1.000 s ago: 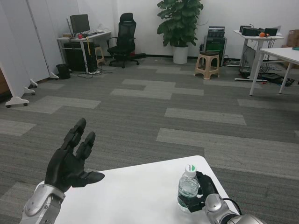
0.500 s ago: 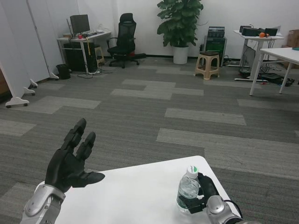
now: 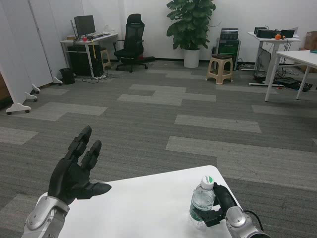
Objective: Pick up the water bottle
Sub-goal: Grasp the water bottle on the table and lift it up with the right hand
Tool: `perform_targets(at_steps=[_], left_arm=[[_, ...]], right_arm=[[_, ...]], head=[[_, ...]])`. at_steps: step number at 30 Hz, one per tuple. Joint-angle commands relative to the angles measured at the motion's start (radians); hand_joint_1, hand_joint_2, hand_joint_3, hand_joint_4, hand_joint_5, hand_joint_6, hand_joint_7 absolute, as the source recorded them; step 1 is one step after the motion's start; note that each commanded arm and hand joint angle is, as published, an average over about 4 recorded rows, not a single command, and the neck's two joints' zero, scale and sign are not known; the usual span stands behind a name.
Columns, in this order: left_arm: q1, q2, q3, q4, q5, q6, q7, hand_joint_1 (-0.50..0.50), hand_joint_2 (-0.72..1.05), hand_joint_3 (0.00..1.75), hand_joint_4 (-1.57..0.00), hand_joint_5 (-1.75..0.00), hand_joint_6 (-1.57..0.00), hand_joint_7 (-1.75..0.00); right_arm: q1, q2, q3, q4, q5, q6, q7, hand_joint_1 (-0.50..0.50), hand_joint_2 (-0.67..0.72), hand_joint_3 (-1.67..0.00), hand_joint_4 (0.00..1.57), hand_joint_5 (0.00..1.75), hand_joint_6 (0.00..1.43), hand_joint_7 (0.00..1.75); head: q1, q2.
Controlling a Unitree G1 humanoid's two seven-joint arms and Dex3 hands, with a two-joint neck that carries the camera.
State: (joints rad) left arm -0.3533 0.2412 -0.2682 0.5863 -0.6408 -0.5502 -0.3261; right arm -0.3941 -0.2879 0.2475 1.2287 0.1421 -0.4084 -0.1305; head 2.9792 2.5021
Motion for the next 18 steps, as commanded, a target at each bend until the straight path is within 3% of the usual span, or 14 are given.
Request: perform_targets(at_steps=[1,13,18], left_arm=[[0.0,0.0,0.003,0.001,-0.004,-0.005,0.001,-0.5,0.34,0.07,0.0,0.0,0.0,0.0],[0.002,0.0,0.003,0.001,-0.004,-0.005,0.001,-0.5,0.34,0.09,0.0,0.0,0.0,0.0],[0.004,0.0,0.003,0.001,-0.004,-0.005,0.001,-0.5,0.34,0.09,0.0,0.0,0.0,0.0]], right_arm=[[-0.003,-0.019,-0.026,-0.024,0.001,-0.013,0.016,-0.46,-0.54,-1.43,1.37,1.65,1.3,1.36],[0.034,-0.02,-0.063,-0.093,0.002,-0.023,0.026,-0.46,-0.54,-1.43,1.34,1.65,1.31,1.33],[0.063,-0.046,-0.066,-0.205,0.002,-0.018,0.028,-0.46,-0.54,-1.37,1.28,1.65,1.31,1.27]], head=[[0.001,0.001],[0.003,-0.003],[0.002,-0.005]])
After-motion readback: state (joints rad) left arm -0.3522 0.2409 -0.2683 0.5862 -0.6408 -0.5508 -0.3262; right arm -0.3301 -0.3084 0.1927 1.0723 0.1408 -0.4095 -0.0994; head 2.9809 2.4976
